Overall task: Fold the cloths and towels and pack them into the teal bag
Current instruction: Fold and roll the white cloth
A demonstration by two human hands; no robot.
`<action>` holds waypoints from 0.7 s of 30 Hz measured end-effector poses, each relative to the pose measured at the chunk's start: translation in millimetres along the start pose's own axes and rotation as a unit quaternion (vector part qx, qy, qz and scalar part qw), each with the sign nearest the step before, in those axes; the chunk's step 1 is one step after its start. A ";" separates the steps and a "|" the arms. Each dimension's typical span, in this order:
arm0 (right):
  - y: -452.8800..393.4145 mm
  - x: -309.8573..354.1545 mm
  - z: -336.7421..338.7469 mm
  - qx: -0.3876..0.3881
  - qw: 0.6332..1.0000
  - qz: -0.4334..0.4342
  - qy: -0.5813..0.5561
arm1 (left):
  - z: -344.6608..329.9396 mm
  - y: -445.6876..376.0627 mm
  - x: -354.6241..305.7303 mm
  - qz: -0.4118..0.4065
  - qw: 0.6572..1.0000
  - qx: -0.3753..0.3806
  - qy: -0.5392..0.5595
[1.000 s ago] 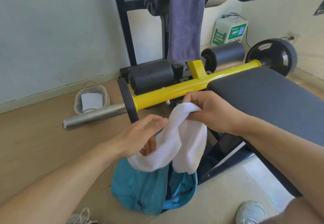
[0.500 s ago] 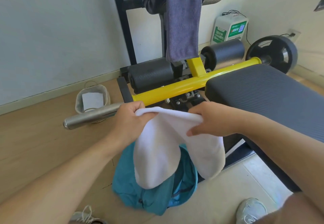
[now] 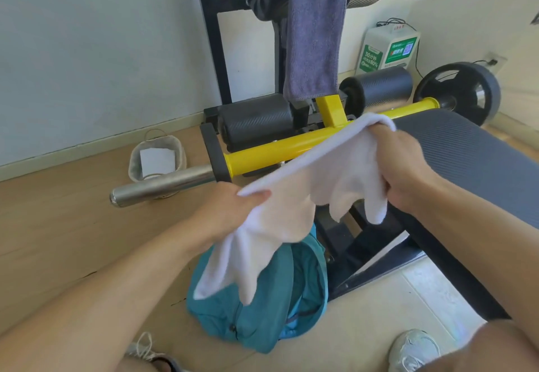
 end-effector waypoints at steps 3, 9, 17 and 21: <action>7.4 -30.2 -33.3 0.122 0.986 -0.095 0.067 | -16.0 3.6 -2.0 0.042 0.978 0.002 0.207; 35.1 -68.2 -100.0 0.309 0.927 -0.091 0.190 | -33.0 5.7 -14.1 0.059 0.932 -0.023 0.358; 24.5 -63.4 -105.0 0.293 0.946 -0.070 0.119 | -29.0 6.3 -29.7 0.000 0.918 -0.023 0.395; 13.7 -53.5 -100.6 0.274 0.957 -0.089 -0.015 | -29.0 7.8 -27.7 -0.031 0.957 -0.019 0.289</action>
Point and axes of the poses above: each hand's wrist, its own y-axis away from the middle knuckle, its own z-axis out of the back of the hand, x = y × z, the point moved 9 cm from there along -y, towards the middle knuckle, and after that the axes turned 13 degrees about -z, right-handed, at the moved point
